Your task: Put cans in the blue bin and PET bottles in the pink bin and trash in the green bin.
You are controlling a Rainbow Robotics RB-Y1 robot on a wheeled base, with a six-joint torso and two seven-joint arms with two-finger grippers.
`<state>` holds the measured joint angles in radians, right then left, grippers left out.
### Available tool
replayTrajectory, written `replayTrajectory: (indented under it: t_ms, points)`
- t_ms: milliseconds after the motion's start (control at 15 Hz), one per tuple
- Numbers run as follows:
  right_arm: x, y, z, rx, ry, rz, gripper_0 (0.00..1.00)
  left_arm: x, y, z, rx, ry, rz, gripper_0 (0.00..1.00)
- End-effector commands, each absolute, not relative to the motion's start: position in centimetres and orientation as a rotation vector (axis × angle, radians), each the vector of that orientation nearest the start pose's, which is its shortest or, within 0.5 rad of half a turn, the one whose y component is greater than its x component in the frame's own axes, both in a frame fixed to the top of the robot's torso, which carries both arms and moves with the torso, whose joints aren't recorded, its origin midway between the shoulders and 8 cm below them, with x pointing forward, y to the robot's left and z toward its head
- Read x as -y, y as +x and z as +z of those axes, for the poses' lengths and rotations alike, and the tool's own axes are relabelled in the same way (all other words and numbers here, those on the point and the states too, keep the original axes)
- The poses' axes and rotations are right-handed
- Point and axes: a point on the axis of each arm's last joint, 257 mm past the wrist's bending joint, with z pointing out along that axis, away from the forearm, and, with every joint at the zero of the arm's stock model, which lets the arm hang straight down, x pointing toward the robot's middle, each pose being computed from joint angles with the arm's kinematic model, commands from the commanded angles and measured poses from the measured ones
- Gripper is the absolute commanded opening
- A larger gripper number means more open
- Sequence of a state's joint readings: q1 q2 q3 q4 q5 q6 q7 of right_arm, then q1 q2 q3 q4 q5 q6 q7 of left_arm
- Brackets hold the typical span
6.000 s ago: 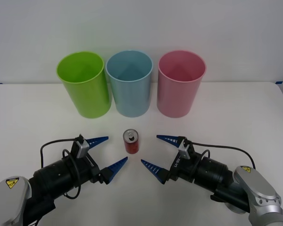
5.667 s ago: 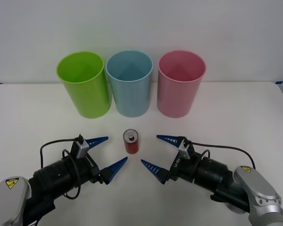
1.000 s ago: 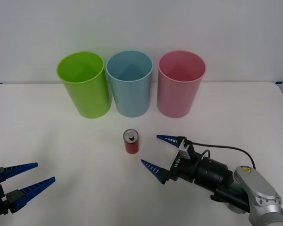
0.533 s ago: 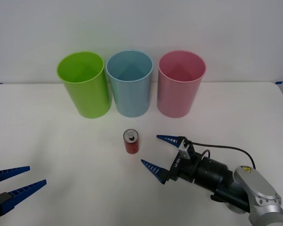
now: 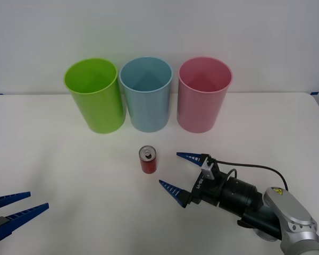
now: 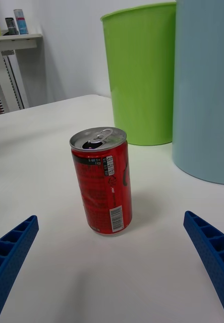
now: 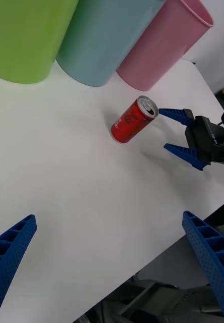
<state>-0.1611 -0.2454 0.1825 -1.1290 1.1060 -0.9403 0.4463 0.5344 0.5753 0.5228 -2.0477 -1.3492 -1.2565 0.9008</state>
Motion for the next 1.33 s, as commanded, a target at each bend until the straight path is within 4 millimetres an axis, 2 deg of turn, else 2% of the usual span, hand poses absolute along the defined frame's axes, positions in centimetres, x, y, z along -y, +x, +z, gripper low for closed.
replayTrajectory:
  t_ms: [67,200,467,1067,1333]
  points:
    - [4.1,43.9,-30.3,-1.417,-0.884,0.726,1.0,-29.8,28.6,-20.5,-2.101,0.298,-0.848,1.0]
    - [4.1,43.9,-30.3,-1.417,-0.884,0.726,1.0,-29.8,28.8,-20.4,-2.111,0.243,-0.879,1.0]
    - [4.1,43.9,-30.3,-1.417,-0.884,0.726,1.0,-29.4,28.8,-20.5,-2.106,0.268,-0.879,1.0]
    - [4.1,43.9,-30.3,-1.417,-0.884,0.726,1.0,-27.8,29.3,-20.9,-1.983,0.574,-0.762,1.0]
    - [4.1,43.9,-30.3,-1.417,-0.884,0.726,1.0,-27.7,29.4,-20.9,-1.951,0.589,-0.77,1.0]
